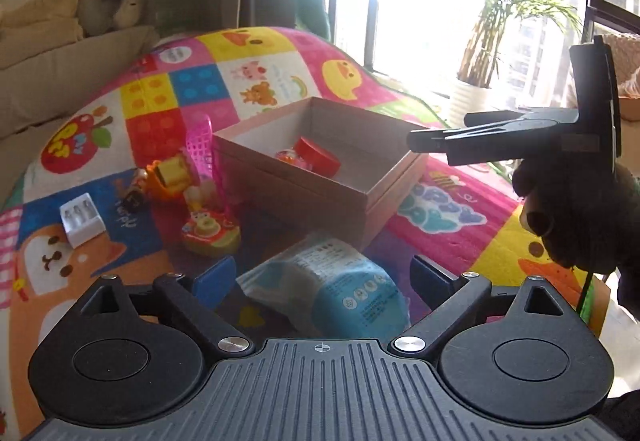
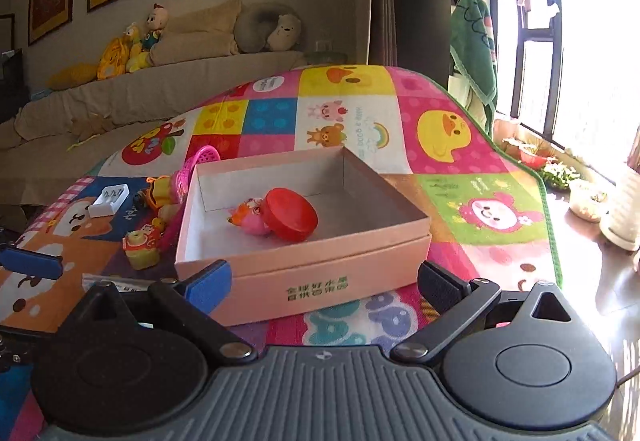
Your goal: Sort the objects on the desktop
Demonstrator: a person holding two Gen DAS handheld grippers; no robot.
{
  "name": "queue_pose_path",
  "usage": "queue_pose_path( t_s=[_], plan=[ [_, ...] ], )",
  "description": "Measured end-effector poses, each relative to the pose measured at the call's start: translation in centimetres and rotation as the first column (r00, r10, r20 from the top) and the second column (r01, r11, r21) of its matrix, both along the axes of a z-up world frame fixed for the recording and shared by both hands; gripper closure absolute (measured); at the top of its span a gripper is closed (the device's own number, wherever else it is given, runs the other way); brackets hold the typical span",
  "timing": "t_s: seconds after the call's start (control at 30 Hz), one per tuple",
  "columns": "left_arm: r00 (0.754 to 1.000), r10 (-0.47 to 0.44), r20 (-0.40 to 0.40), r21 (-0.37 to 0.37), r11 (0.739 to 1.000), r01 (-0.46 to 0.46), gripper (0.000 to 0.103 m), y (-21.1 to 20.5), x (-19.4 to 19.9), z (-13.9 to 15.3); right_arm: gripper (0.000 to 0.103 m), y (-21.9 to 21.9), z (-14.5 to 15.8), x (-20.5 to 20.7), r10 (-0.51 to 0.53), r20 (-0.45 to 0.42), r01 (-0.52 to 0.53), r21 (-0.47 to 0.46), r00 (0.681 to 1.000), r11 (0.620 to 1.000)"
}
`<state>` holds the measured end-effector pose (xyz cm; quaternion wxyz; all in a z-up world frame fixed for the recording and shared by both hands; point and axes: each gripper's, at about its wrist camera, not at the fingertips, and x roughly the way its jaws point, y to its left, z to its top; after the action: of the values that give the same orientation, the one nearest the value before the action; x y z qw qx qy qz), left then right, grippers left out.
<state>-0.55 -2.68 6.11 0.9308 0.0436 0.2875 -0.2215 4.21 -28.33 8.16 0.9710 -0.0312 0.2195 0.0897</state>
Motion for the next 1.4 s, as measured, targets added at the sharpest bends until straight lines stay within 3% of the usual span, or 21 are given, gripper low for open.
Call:
queue_pose_path(
  t_s=[0.2,0.33,0.6,0.77,0.87,0.93,1.0,1.1,1.13,1.3,1.4],
  plan=[
    [0.988,0.149,-0.029,-0.036,0.988,-0.15,0.003,3.5,2.4,-0.5,0.0,-3.0,0.0,9.5,-0.109,-0.108,0.121,0.109,0.988,0.987],
    [0.979,0.2,-0.039,-0.046,0.978,-0.201,0.003,5.3,3.4,-0.7,0.0,-2.8,-1.7,11.5,-0.091,-0.166,0.12,0.175,0.982,0.977],
    [0.964,0.264,-0.045,-0.039,0.963,-0.265,0.003,7.1,4.8,-1.6,0.0,1.8,-1.4,7.8,0.094,-0.167,-0.061,0.193,0.981,0.979],
    [0.952,0.301,-0.049,-0.01,0.953,-0.302,0.003,7.6,5.7,-2.3,0.0,3.7,0.3,3.6,0.156,-0.068,-0.145,0.142,0.985,0.979],
    [0.954,0.298,-0.043,-0.002,0.954,-0.299,0.003,7.5,6.4,-2.5,0.0,5.0,0.3,0.7,0.3,-0.073,-0.289,0.126,0.951,0.949],
    [0.953,0.3,-0.044,-0.005,0.954,-0.3,0.003,7.2,7.1,-2.6,0.0,6.5,-0.6,-0.9,0.418,-0.121,-0.403,0.128,0.9,0.906],
    [0.955,0.291,-0.048,-0.01,0.956,-0.292,0.003,6.9,7.7,-2.8,0.0,8.3,-1.8,-1.9,0.465,-0.154,-0.458,0.081,0.871,0.885],
    [0.964,0.259,-0.053,-0.009,0.966,-0.26,0.003,6.1,8.7,-3.2,0.001,9.8,-2.8,-2.4,0.462,-0.148,-0.467,-0.004,0.875,0.884],
    [0.967,0.247,-0.056,-0.004,0.969,-0.248,0.003,5.8,9.0,-3.3,0.003,9.7,-2.8,-2.2,0.461,-0.157,-0.465,0.012,0.874,0.885],
    [0.979,0.197,-0.058,0.047,0.98,-0.194,0.003,4.0,10.7,-4.3,0.041,8.6,-3.5,-1.8,0.496,-0.273,-0.485,0.111,0.825,0.868],
    [0.983,0.179,-0.05,0.087,0.981,-0.175,0.007,3.2,11.7,-4.8,0.041,7.3,-4.0,-3.2,0.486,-0.295,-0.474,0.115,0.823,0.873]
  ],
)
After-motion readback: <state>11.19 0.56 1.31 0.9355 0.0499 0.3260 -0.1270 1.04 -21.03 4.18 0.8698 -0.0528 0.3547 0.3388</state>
